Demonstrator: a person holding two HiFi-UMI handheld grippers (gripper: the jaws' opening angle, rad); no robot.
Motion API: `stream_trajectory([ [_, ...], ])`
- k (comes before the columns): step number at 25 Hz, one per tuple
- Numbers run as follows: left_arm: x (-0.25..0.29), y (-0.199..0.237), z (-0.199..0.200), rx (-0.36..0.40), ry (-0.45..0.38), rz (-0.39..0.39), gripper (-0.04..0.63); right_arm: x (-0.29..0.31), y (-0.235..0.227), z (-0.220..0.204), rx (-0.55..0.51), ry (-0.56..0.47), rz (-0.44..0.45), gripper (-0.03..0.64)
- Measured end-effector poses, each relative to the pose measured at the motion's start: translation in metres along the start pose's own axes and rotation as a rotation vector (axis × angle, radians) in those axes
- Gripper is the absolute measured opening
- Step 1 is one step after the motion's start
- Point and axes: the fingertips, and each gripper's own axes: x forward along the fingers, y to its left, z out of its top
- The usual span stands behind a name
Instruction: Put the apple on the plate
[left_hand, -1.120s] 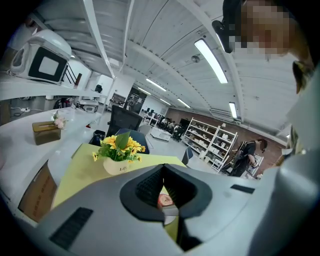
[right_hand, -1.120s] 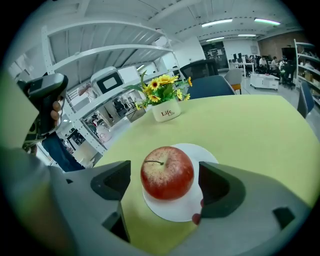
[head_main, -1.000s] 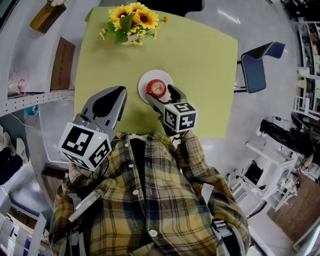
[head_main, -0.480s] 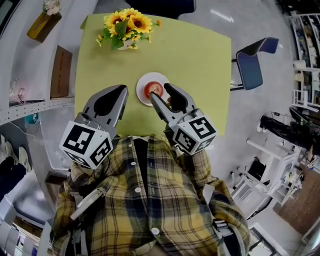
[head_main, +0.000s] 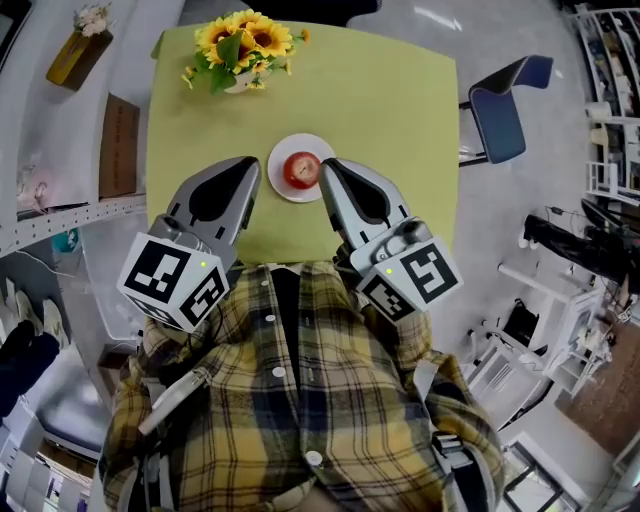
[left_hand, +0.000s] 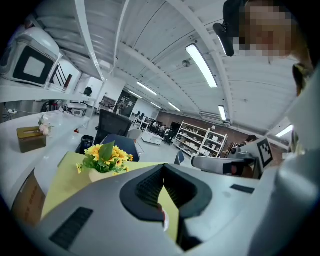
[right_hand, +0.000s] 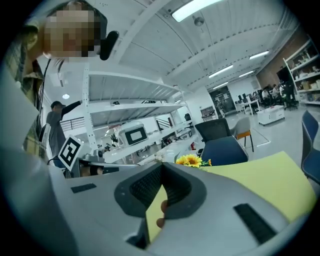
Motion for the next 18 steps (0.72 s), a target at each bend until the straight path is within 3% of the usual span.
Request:
stream_trajectory([
  [5,0.005,-0.005,0.002,0.022,-0.006,-0.007,0.008,-0.004,0.001,0.001,-0.048,0.026,0.008,-0.003],
  [11,0.01,-0.009,0.0,0.023,-0.003,-0.004,0.009,-0.004,0.001,0.004,-0.025,0.025,0.052,-0.004],
  [18,0.019,-0.008,0.012,0.002,0.009,-0.072,0.008,-0.003,-0.008,0.004,0.005,0.037,0.078,-0.005],
])
